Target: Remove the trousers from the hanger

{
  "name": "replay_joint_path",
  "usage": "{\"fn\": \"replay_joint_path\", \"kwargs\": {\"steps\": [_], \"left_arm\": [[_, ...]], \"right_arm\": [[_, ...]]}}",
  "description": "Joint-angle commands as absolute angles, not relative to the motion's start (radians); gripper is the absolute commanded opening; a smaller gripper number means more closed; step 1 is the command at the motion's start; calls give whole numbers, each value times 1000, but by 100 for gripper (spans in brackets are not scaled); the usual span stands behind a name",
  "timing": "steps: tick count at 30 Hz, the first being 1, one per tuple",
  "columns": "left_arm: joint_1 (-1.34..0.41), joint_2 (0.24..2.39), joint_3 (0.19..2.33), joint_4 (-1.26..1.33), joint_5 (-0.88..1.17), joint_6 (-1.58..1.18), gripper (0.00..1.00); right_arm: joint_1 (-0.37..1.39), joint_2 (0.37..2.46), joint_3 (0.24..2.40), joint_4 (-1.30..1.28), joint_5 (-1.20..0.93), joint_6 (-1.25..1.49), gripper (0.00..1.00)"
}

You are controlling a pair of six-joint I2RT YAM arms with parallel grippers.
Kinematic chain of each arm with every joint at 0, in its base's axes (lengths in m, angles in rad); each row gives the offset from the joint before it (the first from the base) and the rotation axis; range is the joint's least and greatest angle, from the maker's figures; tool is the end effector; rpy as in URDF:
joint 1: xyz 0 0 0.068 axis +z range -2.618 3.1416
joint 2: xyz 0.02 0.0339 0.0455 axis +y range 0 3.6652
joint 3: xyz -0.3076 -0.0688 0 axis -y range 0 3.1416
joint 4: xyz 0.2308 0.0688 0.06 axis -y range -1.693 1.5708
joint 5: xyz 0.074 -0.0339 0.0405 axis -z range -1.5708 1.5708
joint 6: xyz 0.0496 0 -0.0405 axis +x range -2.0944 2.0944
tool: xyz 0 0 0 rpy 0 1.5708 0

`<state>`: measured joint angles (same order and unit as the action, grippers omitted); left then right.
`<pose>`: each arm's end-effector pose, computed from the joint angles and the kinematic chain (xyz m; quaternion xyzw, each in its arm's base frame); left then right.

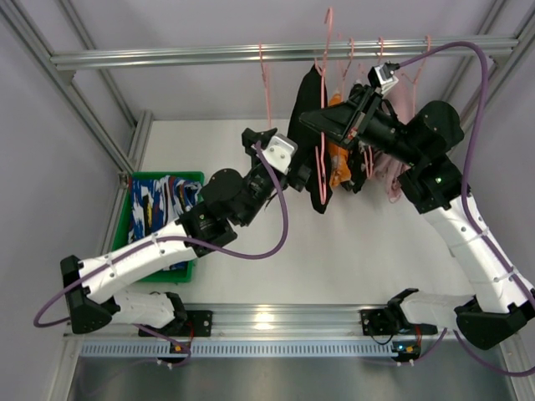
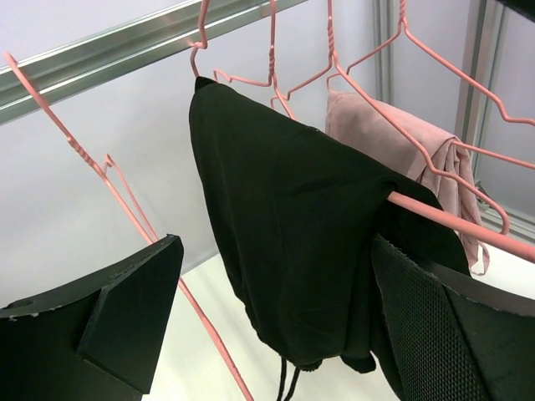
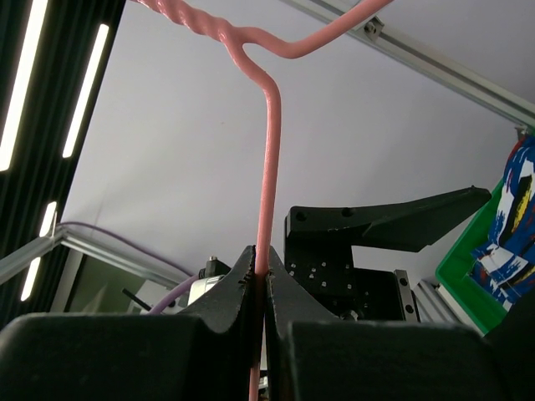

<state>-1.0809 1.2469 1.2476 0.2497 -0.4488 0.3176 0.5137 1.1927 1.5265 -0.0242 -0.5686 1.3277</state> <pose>0.1450 -0.2262 0.4947 0.2503 0.5707 -0.1602 0.7655 0.1742 0.1290 0.5670 0.0160 0.6094 0.7172 0.3376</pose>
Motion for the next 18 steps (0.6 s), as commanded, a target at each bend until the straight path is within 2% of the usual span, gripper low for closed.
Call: {"fn": "replay_joint_path", "kwargs": {"steps": [1,9,18], "left_arm": [[-1081,1250,1292,337,-469,331,98],[-1071,1275,1295,370,-502,345,98],[-976,1339,1324,388,-480,304,94]], "right_arm": [[500,1164,1608,129,-563,1282,0],[500,1158,1612,133,-568,1292,0],[500,1147,1612,132,-571,1295,0]]}}
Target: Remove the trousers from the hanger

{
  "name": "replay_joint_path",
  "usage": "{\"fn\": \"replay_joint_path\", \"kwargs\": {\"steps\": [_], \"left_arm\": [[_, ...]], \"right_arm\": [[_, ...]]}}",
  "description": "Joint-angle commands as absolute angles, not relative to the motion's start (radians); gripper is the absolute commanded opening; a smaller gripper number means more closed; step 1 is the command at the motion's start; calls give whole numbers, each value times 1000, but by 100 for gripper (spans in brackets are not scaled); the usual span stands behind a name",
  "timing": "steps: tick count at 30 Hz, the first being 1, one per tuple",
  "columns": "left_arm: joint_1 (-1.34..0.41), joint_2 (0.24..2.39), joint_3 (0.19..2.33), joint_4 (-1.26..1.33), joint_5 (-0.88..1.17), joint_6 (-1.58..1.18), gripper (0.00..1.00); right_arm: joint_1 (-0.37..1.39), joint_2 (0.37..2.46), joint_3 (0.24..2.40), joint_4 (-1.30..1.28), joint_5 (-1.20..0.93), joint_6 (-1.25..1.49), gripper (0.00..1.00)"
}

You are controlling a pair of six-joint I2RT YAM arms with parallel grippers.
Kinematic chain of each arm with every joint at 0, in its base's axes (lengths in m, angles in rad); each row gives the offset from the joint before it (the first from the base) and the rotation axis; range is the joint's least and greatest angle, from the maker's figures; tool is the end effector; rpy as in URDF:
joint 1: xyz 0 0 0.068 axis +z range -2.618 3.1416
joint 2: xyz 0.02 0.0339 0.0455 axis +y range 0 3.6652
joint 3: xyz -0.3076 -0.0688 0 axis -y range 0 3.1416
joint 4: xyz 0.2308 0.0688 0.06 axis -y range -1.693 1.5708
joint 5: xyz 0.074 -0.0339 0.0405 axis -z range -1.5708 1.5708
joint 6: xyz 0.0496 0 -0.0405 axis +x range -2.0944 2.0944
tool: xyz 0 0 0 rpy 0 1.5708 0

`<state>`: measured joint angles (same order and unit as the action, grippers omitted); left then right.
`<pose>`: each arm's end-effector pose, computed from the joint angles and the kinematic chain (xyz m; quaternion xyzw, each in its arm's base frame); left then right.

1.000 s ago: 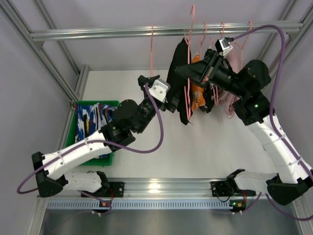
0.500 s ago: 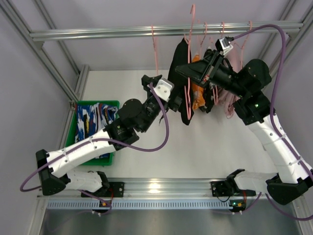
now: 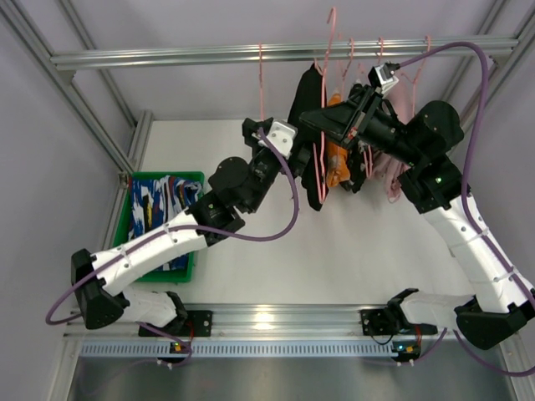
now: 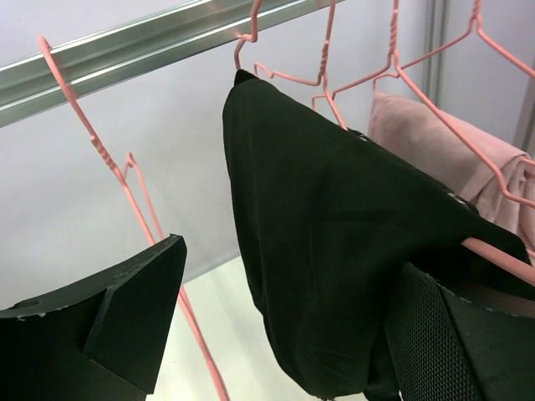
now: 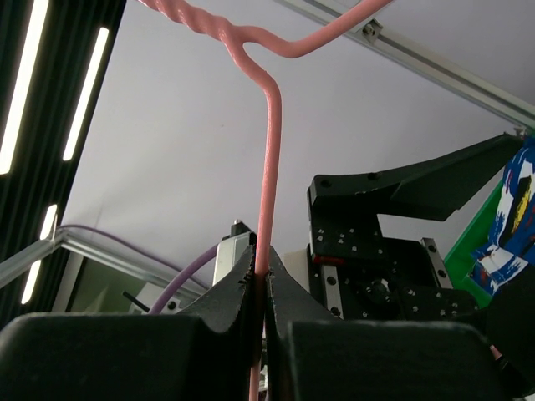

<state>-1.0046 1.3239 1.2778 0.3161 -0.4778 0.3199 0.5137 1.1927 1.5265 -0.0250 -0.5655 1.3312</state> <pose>0.1758 -0.2341 0.4926 0.2132 0.5797 -0.1246 0.7765 0.1744 0.1289 0.5669 0.0185 0.6094 0.7174 0.3370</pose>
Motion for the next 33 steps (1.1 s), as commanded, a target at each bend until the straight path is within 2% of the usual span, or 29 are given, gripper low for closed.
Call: {"fn": "replay_joint_path", "kwargs": {"steps": [1,16,18,21,23,25,26,33], "left_arm": [[-968,1350,1325,394,-477,302,94],[-966,1425,1324,429,-379,287,95],[-966,1446,1345,436,-390,302,88],[-965,1457,1365,446,-393,314,67],[-965,1457,1380,449,-391,328,47],[-965,1454,1393,446,-399,336,37],[-965,1448,1407,443,-396,342,27],[-966,1391,1477,335,-332,298,0]], "right_arm": [[500,1146,1611,130,-571,1293,0],[500,1144,1620,137,-574,1293,0],[500,1141,1620,133,-574,1290,0],[500,1137,1617,126,-577,1279,0],[500,1134,1617,117,-577,1272,0],[500,1126,1611,110,-575,1258,0],[499,1123,1600,106,-574,1247,0],[474,1088,1507,41,-552,1172,0]]}}
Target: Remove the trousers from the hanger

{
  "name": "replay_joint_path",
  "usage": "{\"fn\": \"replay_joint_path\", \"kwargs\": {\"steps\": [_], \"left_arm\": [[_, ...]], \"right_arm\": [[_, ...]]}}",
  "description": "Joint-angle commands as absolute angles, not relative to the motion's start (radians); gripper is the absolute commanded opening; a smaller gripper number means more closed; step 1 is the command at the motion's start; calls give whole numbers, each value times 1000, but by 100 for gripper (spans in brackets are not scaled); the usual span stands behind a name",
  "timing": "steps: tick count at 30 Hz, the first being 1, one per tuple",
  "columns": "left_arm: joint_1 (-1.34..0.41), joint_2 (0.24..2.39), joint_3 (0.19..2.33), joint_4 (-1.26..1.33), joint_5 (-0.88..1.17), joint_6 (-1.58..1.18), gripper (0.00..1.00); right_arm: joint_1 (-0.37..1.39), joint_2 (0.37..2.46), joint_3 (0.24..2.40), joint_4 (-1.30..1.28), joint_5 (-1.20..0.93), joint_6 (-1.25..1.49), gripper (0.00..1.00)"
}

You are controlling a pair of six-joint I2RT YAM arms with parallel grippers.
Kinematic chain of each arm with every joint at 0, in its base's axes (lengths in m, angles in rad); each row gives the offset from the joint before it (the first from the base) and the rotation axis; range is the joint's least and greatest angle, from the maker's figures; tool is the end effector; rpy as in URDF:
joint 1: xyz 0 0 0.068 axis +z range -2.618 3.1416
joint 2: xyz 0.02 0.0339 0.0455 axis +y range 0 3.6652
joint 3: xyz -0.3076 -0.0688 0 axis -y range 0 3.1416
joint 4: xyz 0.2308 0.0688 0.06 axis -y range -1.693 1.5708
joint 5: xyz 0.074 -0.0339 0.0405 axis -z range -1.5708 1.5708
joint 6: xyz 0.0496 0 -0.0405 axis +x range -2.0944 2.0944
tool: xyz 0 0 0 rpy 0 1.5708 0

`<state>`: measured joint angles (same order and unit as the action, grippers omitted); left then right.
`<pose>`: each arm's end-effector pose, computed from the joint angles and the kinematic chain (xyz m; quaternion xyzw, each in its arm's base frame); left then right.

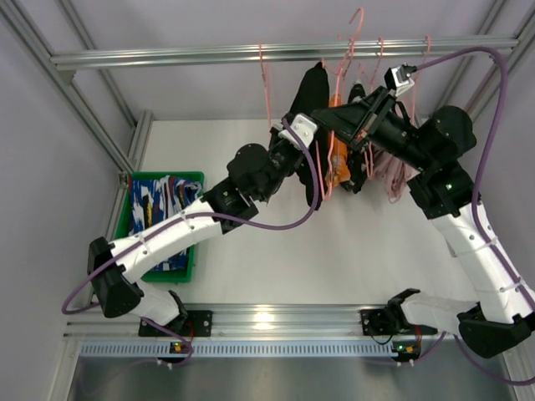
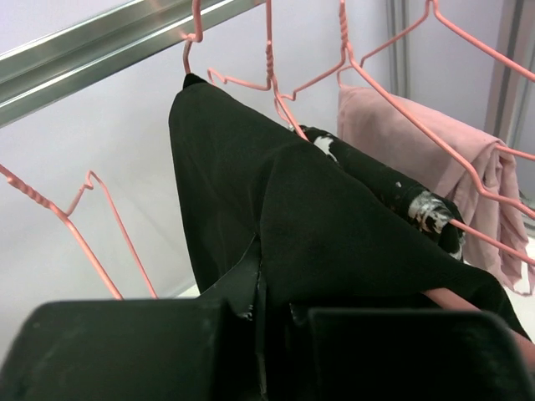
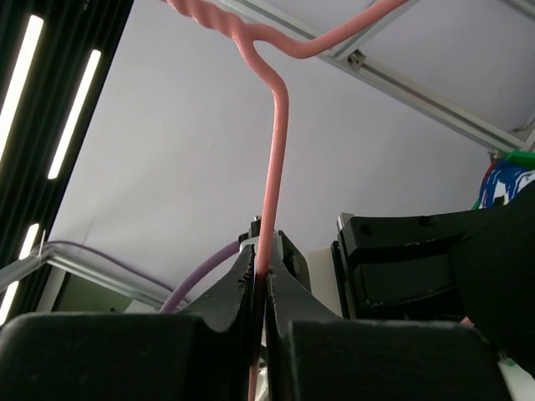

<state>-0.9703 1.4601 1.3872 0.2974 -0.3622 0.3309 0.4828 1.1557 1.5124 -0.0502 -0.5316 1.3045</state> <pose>0.2055 -0.2689 0.4890 0.2594 0.5733 -0.1351 0.7654 0.1678 0.1163 0.5670 0.0334 0.6073 0.7039 0.3668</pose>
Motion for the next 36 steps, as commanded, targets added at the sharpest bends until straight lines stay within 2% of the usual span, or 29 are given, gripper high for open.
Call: {"fn": "replay_joint_path", "kwargs": {"steps": [1,8,24,36], "left_arm": [[-966,1384,1486,295,-318,285,0],[-966,1348,1584,221,-272,221,0],[-965,1367,1733,229,-221,222,0],[-965,1453,2003,202,-221,248,0]], "right_arm": [[465,1082,1496,31,-549,1163,0],[434,1048,1358,29,-519,1101,0],[380,1022,1213,-25,-489,1037,0],[371,956,1071,-25,-483,994,0]]}}
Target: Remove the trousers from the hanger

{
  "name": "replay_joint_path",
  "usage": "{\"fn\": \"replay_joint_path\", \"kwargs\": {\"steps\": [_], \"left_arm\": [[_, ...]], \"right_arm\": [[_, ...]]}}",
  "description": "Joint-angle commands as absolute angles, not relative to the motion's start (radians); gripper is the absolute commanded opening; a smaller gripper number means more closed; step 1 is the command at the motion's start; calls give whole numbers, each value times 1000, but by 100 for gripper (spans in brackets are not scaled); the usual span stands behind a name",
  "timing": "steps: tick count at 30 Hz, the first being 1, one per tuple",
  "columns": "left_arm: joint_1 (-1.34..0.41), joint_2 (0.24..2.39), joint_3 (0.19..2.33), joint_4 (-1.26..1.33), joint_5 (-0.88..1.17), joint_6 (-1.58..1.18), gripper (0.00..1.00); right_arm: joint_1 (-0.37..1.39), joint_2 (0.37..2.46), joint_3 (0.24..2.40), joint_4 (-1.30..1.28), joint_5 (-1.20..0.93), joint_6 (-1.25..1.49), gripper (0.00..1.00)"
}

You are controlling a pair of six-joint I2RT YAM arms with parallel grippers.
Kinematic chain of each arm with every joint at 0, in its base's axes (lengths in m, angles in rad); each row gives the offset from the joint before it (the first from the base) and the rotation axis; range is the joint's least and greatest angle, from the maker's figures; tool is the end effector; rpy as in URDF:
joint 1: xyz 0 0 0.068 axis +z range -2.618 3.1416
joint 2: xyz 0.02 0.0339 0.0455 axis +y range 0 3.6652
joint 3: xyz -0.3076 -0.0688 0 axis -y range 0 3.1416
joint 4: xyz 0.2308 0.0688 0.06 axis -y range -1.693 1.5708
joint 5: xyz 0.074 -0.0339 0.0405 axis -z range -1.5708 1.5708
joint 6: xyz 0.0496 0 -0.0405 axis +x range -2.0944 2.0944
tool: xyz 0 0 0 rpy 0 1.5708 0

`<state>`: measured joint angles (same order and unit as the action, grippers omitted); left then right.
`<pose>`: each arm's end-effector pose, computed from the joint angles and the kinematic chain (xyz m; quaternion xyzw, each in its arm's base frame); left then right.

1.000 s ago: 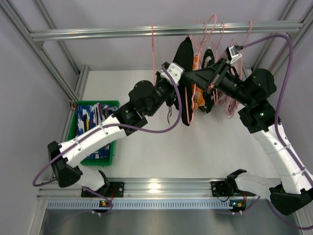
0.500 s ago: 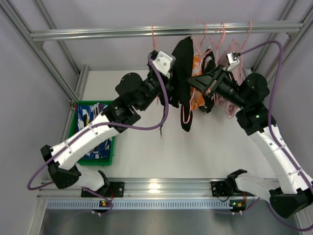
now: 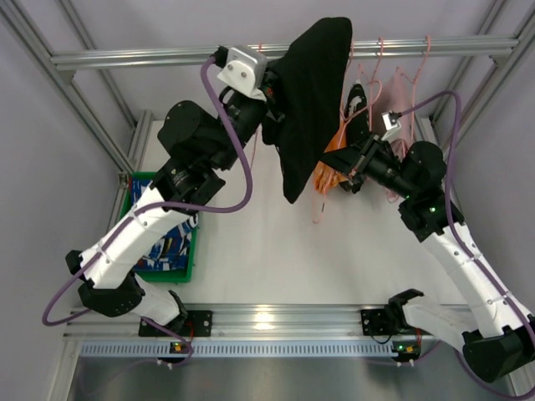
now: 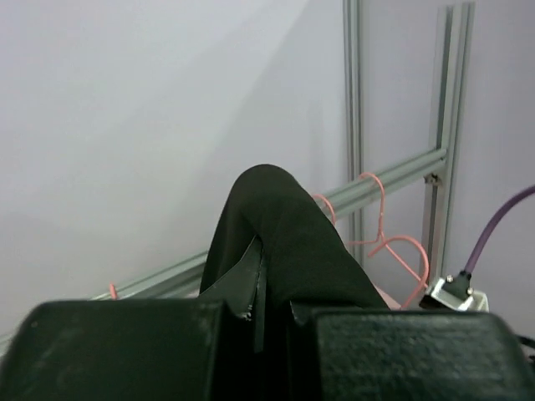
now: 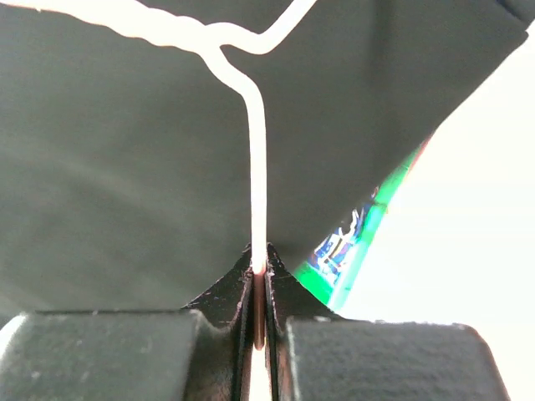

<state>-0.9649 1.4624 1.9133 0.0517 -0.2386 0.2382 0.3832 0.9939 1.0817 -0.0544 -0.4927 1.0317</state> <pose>0.1665 -0.2197 0.6327 0.2016 0.4747 -0.2471 0.8203 0.1716 0.0945 0.4553 0.0486 0.6949 0.5819 0.4196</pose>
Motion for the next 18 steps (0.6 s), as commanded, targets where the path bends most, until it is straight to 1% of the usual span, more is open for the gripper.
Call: {"fn": "replay_joint_path", "kwargs": {"steps": [1,6,12,15,18], "left_arm": [[-966,1457,2031,204,-224,250,0],[-965,1482,2114,232,-255,288,0],[-966,1485,2219,296,-305,420,0],[-965,1456,2224,319,-327,511,0],[-962,1385,2156,353,-348,624,0]], "right_arm": [[371,950,1066,-23,-483,993,0],[371,927,1043,-25,-488,968,0],[371,907,1032,-26,-505,948,0],[371,902,1029,-26,-518,940,0],[371,896,1028,-15,-541,937,0]]}}
